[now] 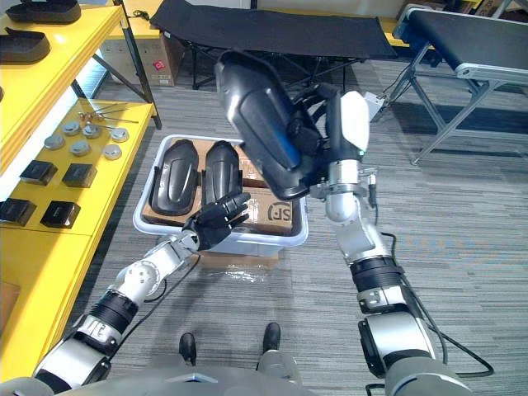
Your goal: Walk over and take three plastic housings, then place them on the shelf
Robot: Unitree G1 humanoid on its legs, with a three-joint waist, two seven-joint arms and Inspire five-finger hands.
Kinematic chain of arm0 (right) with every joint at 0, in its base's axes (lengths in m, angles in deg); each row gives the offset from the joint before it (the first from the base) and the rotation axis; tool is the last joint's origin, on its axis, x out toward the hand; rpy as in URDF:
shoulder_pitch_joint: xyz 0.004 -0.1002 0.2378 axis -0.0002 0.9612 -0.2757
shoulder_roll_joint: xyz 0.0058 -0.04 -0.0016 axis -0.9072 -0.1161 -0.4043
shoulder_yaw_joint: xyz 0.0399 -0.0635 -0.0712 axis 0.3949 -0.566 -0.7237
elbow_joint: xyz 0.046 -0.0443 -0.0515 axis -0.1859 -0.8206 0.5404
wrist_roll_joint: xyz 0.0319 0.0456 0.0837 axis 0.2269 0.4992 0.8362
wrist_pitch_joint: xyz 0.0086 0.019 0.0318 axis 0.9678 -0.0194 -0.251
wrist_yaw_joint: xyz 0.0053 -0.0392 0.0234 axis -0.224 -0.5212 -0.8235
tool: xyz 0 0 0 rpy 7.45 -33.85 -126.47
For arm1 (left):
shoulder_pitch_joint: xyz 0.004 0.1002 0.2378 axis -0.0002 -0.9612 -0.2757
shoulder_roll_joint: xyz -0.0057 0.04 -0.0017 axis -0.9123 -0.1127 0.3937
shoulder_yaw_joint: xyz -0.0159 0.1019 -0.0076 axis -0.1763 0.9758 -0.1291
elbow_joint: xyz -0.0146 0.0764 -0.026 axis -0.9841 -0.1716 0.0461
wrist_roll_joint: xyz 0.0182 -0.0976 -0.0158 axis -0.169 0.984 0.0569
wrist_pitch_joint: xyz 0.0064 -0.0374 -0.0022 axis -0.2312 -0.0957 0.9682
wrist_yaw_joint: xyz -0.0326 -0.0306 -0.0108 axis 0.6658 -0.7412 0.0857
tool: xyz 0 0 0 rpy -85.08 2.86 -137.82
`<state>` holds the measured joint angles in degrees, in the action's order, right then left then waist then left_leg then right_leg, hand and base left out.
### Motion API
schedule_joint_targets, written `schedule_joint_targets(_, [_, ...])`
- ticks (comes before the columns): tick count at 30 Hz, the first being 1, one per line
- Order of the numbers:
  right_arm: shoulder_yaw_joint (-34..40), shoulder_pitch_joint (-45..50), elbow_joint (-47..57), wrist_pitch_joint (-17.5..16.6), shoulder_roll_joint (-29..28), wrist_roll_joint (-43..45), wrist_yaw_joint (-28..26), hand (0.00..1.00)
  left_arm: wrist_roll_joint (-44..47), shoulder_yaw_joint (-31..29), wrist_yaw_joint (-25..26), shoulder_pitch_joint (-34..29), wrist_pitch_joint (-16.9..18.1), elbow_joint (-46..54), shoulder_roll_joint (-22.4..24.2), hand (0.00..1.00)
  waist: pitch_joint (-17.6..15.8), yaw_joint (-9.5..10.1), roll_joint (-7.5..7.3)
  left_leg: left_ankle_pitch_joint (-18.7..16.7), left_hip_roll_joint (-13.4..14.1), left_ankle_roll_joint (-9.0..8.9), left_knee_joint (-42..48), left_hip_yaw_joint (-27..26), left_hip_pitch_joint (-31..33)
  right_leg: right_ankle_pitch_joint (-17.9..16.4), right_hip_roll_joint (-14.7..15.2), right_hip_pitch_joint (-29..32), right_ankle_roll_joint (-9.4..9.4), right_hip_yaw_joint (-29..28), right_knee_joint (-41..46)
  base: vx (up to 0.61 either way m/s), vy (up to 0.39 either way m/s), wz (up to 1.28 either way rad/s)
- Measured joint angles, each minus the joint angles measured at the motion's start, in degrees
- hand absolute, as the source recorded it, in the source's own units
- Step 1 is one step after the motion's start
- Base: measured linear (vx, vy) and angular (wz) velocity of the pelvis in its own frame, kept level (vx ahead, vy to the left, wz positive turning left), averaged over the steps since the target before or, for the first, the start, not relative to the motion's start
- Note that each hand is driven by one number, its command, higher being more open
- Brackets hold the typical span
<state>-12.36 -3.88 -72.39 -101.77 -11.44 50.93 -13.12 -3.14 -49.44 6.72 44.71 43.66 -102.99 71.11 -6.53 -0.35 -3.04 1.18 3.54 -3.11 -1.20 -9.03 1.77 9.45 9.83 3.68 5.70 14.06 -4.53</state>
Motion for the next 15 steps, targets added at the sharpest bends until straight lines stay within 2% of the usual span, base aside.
schedule_joint_targets(1, [-0.8, 0.0, -0.2, 0.0, -0.9, 0.0, 0.0, 0.0, 0.7, 0.0, -1.0, 1.4, 1.4, -0.6, 0.6, 1.0, 0.1, 0.01, -0.02, 0.4, 0.0, 0.02, -0.3, 0.1, 0.0, 0.0, 0.0, 0.1, -0.03, 0.1, 0.0, -0.01, -0.023, 0.03])
schedule_joint_targets(5, [-1.6, 0.0, -1.3, 0.0, -2.7, 0.1, 0.2, 0.0, 2.9, 0.0, -4.1, 2.3, 3.3, -0.6, 1.0, 1.0, 1.3, -0.04, -0.01, 0.4, -0.1, 0.04, -0.6, 0.1, -0.1, 0.1, 0.0, 0.1, -0.05, 0.1, 0.0, 0.0, 0.0, 0.0])
schedule_joint_targets(11, [-2.5, 0.0, -3.3, 0.0, -4.4, 0.2, 1.9, 0.0, 6.4, 0.8, -10.1, 2.3, 3.1, -0.5, 2.3, 1.0, 2.0, 0.01, -0.12, 0.5, -0.6, 0.17, -0.9, 0.2, -0.3, 0.2, 0.2, 0.0, 0.03, 0.1, 0.0, 0.0, 0.0, 0.0])
schedule_joint_targets(15, [-2.6, 0.5, -4.0, 0.0, -4.9, 0.7, 2.8, 0.0, 6.0, 1.3, -10.2, 2.3, 3.2, -0.5, 2.3, 1.0, 2.5, 0.06, -0.1, 0.6, -0.6, 0.21, -0.8, 0.3, -0.4, 0.2, 0.2, -0.2, 0.04, 0.1, 0.0, -0.01, -0.006, 0.0])
